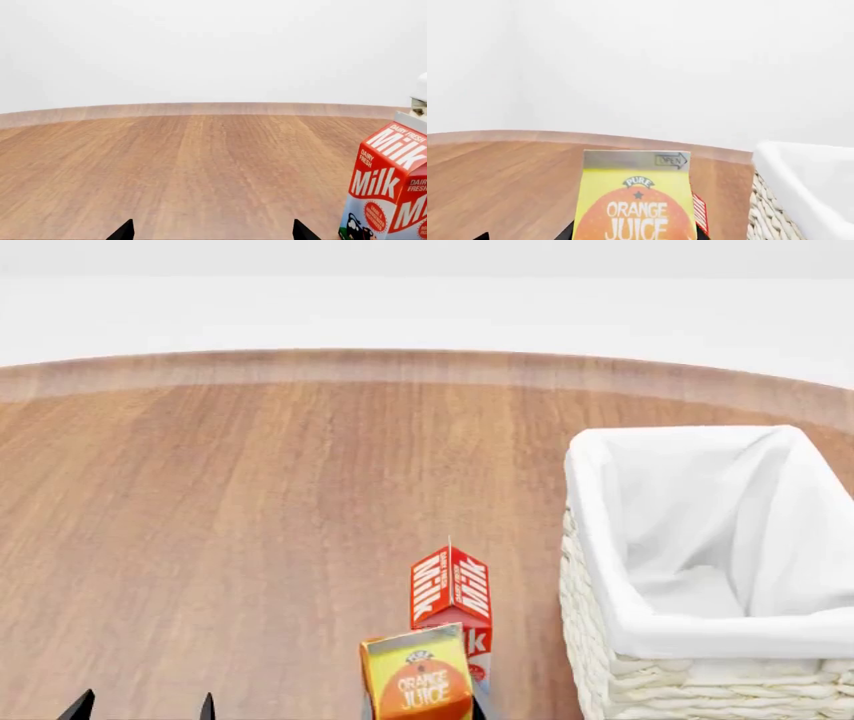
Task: Pick up the orange juice, and put it in the basket.
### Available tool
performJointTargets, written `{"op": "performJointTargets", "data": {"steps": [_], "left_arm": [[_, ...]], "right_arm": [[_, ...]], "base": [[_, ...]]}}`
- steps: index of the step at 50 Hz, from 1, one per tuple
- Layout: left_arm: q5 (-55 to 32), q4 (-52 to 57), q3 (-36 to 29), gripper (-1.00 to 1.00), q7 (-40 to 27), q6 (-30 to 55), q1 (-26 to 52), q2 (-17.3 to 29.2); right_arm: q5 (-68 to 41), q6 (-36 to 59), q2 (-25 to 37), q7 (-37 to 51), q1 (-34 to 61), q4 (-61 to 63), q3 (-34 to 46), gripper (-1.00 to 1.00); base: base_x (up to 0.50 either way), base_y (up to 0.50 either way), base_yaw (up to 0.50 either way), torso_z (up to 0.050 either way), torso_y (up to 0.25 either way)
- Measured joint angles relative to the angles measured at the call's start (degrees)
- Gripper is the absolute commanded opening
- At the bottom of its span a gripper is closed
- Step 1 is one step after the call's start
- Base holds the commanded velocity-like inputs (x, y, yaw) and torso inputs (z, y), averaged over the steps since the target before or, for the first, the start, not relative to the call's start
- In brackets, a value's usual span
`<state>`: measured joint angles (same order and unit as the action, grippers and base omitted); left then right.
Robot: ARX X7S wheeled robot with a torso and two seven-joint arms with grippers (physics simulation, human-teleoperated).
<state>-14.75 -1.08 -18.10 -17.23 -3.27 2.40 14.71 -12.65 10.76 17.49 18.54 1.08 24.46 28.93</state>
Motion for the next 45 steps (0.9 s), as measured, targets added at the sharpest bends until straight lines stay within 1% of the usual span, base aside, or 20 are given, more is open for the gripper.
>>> {"op": "performJointTargets", "data": {"steps": [18,45], "left_arm": [[-0.26,-0.04,-0.35,1.00,-0.30,-0.12,0.09,0.26],[-0.62,-0.09,-0.85,1.00,-0.74,-0.29,0.22,0.62]], "right_arm": [[-1.03,6.02,1.10,1.83,2.41,7.15,-1.51,-1.00],[-2.83,14.13,2.15,4.23,7.57,13.67,-4.63,-1.00]], "base": [[0.00,0.00,0.00,0.000,0.001],[0.00,0.00,0.00,0.000,0.001]]}}
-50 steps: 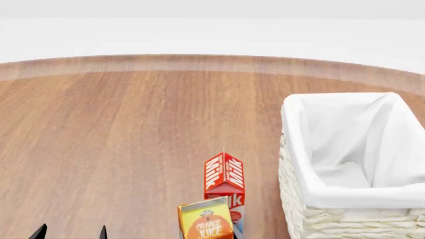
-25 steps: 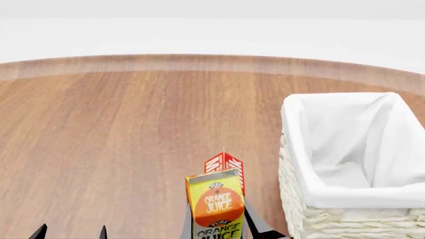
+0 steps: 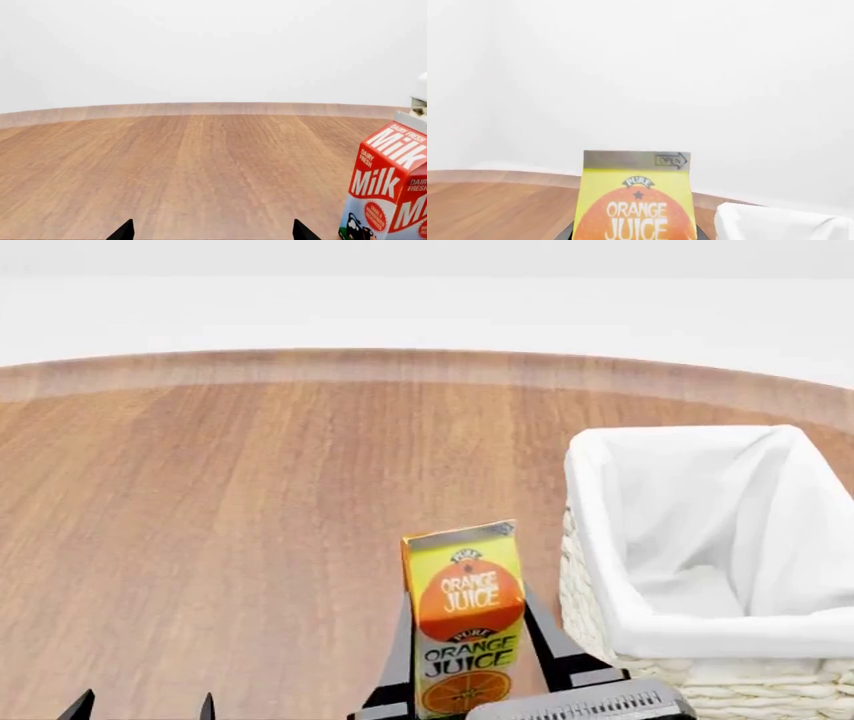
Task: Pick up the orange juice, and put it in the basket.
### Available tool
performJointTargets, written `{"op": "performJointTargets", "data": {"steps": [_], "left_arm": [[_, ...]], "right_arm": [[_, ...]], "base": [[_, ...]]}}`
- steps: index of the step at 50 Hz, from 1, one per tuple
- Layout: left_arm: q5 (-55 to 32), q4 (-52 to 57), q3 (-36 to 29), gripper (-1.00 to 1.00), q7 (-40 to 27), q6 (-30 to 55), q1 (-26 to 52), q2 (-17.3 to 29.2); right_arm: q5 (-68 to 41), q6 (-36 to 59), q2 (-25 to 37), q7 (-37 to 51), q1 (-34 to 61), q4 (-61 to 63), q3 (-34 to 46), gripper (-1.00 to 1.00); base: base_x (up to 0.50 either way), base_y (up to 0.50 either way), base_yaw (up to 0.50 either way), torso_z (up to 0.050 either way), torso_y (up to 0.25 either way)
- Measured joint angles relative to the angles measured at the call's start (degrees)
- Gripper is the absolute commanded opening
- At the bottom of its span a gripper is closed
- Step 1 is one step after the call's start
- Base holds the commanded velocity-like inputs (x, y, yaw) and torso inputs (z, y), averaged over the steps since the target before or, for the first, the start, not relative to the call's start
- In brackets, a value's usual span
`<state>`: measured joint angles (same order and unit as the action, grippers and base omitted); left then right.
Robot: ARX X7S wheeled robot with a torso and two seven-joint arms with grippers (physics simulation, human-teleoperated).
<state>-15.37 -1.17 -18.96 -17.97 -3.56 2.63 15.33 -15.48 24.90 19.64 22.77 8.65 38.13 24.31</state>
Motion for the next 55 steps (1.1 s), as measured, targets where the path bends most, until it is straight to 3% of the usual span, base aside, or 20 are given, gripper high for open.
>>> {"op": "performJointTargets", "data": {"steps": [55], "left_arm": [[-0.68,-0.11,-0.94,1.00,-0.80,-0.33,0.25,0.67]], "right_arm": [[-7.04,16.21,1.41,3.61,13.70,8.77,-9.32,-1.00]], "base": [[0.00,0.00,0.00,0.000,0.001]]}}
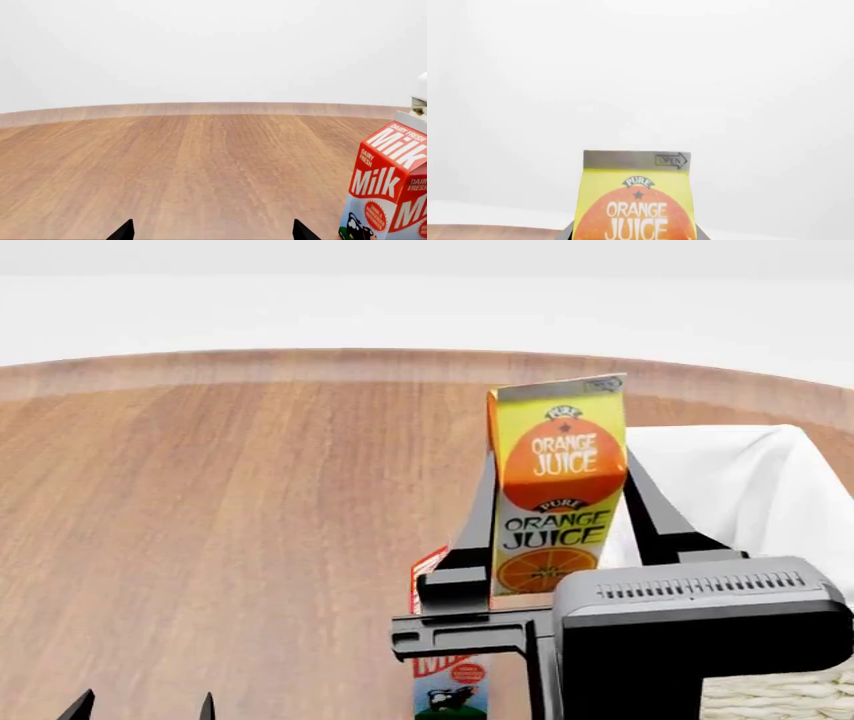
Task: Pick up the orange juice, and put it in the basket.
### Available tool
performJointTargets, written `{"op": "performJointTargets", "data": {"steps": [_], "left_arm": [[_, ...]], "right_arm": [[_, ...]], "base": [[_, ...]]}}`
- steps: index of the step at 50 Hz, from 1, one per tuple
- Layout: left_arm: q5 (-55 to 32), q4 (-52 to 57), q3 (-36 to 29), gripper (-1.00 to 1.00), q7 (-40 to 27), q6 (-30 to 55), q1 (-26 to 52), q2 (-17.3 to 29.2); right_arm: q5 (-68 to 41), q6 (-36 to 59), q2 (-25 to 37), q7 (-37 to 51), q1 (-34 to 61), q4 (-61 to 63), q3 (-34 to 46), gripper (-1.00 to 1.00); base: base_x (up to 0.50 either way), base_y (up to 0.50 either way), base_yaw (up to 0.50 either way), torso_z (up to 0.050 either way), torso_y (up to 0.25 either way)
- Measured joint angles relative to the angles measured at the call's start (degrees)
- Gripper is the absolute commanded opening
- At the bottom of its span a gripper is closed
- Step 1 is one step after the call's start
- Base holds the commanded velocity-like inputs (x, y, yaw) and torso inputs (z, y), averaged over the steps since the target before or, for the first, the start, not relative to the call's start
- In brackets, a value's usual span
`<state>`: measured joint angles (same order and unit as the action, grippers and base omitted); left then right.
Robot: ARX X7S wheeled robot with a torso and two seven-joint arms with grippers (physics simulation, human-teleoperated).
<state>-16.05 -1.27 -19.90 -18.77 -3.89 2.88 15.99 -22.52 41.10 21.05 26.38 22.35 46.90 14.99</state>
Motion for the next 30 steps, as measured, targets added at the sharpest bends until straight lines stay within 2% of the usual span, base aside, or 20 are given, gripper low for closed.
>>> {"op": "performJointTargets", "data": {"steps": [12,30], "left_arm": [[-0.14,-0.02,-0.19,1.00,-0.16,-0.07,0.05,0.14],[-0.34,-0.05,-0.48,1.00,-0.40,-0.17,0.13,0.33]], "right_arm": [[-0.81,1.57,0.74,0.20,2.47,-0.91,-2.08,-1.00],[0.23,-1.24,1.49,-0.43,4.33,-7.76,-3.76,-1.00]], "base": [[0.00,0.00,0.00,0.000,0.001],[0.00,0.00,0.00,0.001,0.001]]}}
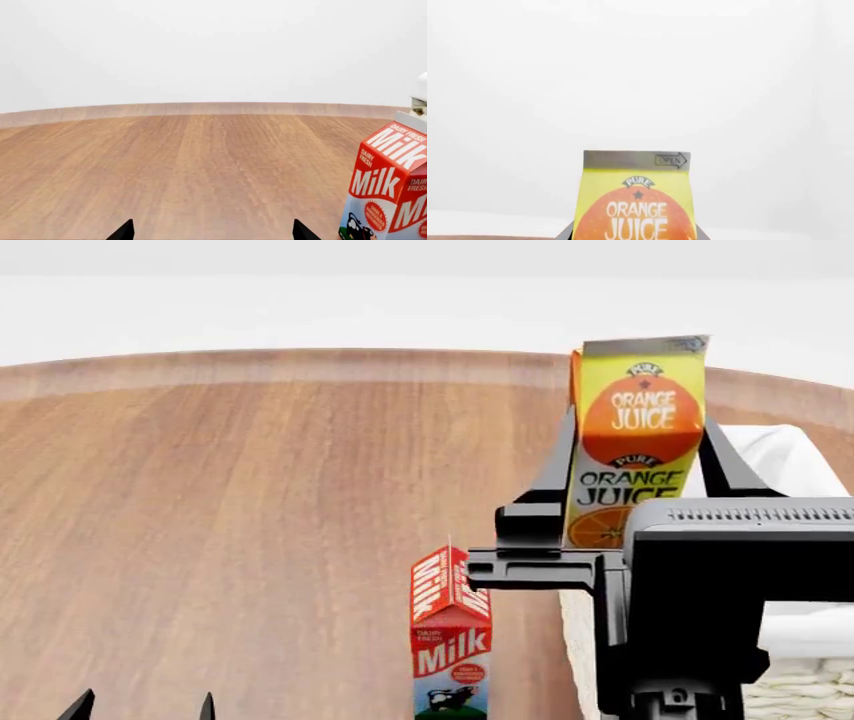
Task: Pick up the orange juice, and put it in the basket.
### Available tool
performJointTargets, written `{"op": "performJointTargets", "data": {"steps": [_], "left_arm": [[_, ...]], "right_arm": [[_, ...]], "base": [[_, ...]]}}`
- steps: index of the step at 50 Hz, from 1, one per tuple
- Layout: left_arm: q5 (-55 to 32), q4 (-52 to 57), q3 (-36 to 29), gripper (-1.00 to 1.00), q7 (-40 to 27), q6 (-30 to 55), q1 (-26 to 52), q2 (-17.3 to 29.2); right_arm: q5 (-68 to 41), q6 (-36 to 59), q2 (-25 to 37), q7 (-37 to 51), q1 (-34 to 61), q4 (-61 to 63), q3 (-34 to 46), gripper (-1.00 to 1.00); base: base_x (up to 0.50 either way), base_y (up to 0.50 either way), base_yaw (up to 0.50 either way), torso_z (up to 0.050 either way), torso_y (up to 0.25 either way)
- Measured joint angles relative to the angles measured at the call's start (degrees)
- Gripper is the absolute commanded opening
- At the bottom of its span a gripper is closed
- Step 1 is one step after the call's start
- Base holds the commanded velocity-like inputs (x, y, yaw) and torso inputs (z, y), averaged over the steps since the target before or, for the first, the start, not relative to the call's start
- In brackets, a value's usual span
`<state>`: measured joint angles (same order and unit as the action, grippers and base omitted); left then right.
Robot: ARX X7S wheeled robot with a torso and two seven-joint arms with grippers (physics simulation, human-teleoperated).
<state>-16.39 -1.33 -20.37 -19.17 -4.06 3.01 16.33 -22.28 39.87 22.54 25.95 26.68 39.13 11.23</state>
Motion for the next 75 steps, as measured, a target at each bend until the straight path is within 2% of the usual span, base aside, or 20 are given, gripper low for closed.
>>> {"op": "performJointTargets", "data": {"steps": [75], "left_arm": [[-0.77,-0.13,-1.10,1.00,-0.91,-0.40,0.31,0.76]], "right_arm": [[3.64,-17.62,-2.69,-2.29,3.74,-32.90,-2.93,-1.00]], "base": [[0.00,0.00,0.00,0.000,0.001]]}}
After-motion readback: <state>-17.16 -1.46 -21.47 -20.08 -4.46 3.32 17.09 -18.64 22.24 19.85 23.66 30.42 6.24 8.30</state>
